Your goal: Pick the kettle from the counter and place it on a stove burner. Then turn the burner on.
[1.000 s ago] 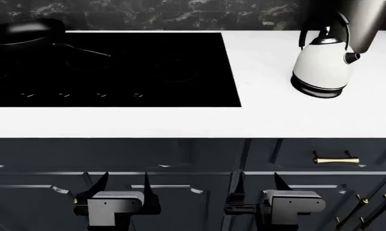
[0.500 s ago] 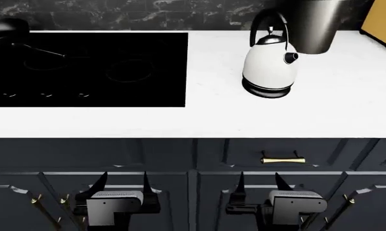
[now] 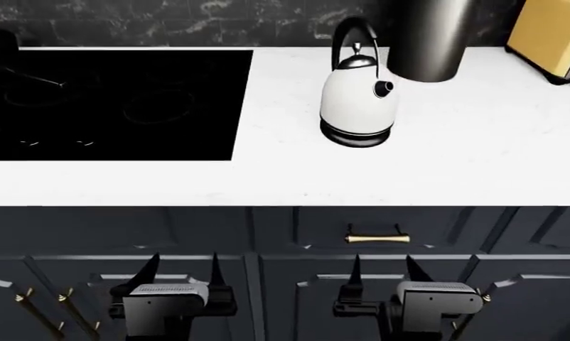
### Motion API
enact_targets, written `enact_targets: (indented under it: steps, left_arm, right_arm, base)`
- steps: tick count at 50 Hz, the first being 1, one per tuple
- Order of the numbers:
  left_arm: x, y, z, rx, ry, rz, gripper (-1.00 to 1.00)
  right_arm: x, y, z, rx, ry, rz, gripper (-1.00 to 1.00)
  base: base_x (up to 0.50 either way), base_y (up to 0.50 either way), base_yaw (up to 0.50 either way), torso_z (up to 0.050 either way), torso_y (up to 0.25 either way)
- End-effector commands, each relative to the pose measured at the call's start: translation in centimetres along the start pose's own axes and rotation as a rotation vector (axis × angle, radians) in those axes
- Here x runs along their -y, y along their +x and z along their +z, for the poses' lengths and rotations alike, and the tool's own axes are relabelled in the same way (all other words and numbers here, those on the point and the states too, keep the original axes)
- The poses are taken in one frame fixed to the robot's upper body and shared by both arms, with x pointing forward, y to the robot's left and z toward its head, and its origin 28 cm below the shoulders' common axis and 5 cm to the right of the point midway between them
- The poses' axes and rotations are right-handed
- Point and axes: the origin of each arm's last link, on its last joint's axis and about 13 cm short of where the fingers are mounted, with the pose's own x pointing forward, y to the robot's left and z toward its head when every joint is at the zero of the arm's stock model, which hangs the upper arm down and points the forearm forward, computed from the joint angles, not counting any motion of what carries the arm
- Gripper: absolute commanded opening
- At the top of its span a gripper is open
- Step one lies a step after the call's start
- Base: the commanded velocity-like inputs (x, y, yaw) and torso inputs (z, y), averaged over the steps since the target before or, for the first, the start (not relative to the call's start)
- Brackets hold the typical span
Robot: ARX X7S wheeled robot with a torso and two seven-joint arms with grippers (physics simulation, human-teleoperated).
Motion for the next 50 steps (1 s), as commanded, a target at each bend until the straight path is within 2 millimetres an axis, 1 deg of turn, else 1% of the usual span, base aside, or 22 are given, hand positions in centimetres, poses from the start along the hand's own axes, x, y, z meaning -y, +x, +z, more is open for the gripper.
enact_targets:
  steps: [1, 35, 36, 37, 38, 39, 40, 42, 43, 44, 45, 46, 47, 48, 49, 50]
  left_arm:
    - [-0.1, -0.1, 0.1, 0.001, -0.018, -0.031, 1.00]
    - [0.0, -0.1, 0.2, -0.009, -0.029, -0.051, 1.00]
    - [0.0, -0.2, 0.3, -0.011, -0.041, -0.048, 1.00]
    - [-0.2, -0.2, 0.6, -0.022, -0.035, -0.040, 1.00]
    - [-0.3, -0.4, 1.8, -0.011, -0.116, -0.045, 1.00]
    - [-0.6, -0.7, 3.6, 0.025, -0.119, -0.061, 1.00]
    - [-0.7, -1.0, 4.6, 0.035, -0.112, -0.068, 1.00]
    - [-1.0, -1.7, 7.3, 0.094, -0.100, -0.083, 1.00]
    - [-1.3, -1.9, 8.9, 0.095, -0.097, -0.074, 1.00]
    - [-1.6, -2.0, 10.2, 0.148, -0.094, -0.077, 1.00]
    - [-2.0, -2.3, 11.7, 0.186, -0.085, -0.090, 1.00]
    - [-2.2, -2.4, 12.7, 0.206, -0.083, -0.098, 1.00]
    - [-2.7, -2.3, 14.1, 0.226, -0.072, -0.092, 1.00]
    - [-2.9, -2.3, 14.6, 0.226, -0.045, -0.088, 1.00]
    - [-3.3, -2.3, 15.5, 0.229, -0.016, -0.102, 1.00]
    - [-3.4, -2.3, 15.9, 0.233, -0.001, -0.105, 1.00]
  right_arm:
    - [-0.1, 0.0, 0.0, 0.006, -0.003, 0.007, 1.00]
    - [-0.1, -0.1, 0.1, 0.010, -0.005, 0.022, 1.00]
    - [-0.1, -0.1, 0.2, 0.014, 0.004, 0.025, 1.00]
    - [-0.2, -0.6, 0.8, -0.028, 0.082, 0.056, 1.00]
    - [-0.4, -1.0, 1.9, 0.003, 0.091, 0.064, 1.00]
    - [-0.7, -1.5, 3.7, 0.027, 0.105, 0.079, 1.00]
    - [-0.7, -1.8, 4.8, 0.039, 0.129, 0.083, 1.00]
    - [-0.8, -2.9, 7.1, 0.075, 0.131, 0.113, 1.00]
    - [-0.8, -3.7, 8.4, 0.098, 0.121, 0.137, 1.00]
    - [-0.8, -4.2, 9.3, 0.112, 0.083, 0.155, 1.00]
    - [-0.7, -4.9, 10.7, 0.139, 0.097, 0.172, 1.00]
    - [-0.5, -5.3, 11.6, 0.149, 0.104, 0.175, 1.00]
    - [-0.2, -5.7, 13.0, 0.160, 0.104, 0.163, 1.00]
    - [-0.1, -5.9, 13.6, 0.162, 0.103, 0.168, 1.00]
    - [0.0, -6.2, 14.8, 0.171, 0.099, 0.165, 1.00]
    - [0.1, -6.4, 15.3, 0.174, 0.079, 0.167, 1.00]
  base:
    - [0.00, 0.00, 0.00, 0.050, 0.000]
    - [0.00, 0.00, 0.00, 0.050, 0.000]
    - [0.00, 0.00, 0.00, 0.050, 0.000]
    - [0.00, 0.00, 0.00, 0.048, 0.000]
    - [0.00, 0.00, 0.00, 0.000, 0.000]
    - [0.00, 0.00, 0.00, 0.000, 0.000]
    - [0.00, 0.00, 0.00, 0.000, 0.000]
    - [0.00, 0.00, 0.00, 0.000, 0.000]
    - [0.00, 0.00, 0.00, 0.000, 0.000]
    - [0.00, 0.00, 0.00, 0.000, 0.000]
    - [0.00, 0.00, 0.00, 0.000, 0.000]
    - [0.00, 0.00, 0.00, 0.000, 0.000]
    - [0.00, 0.00, 0.00, 0.000, 0.000]
    - [0.00, 0.00, 0.00, 0.000, 0.000]
    - [0.00, 0.00, 0.00, 0.000, 0.000]
    - [0.00, 0.00, 0.00, 0.000, 0.000]
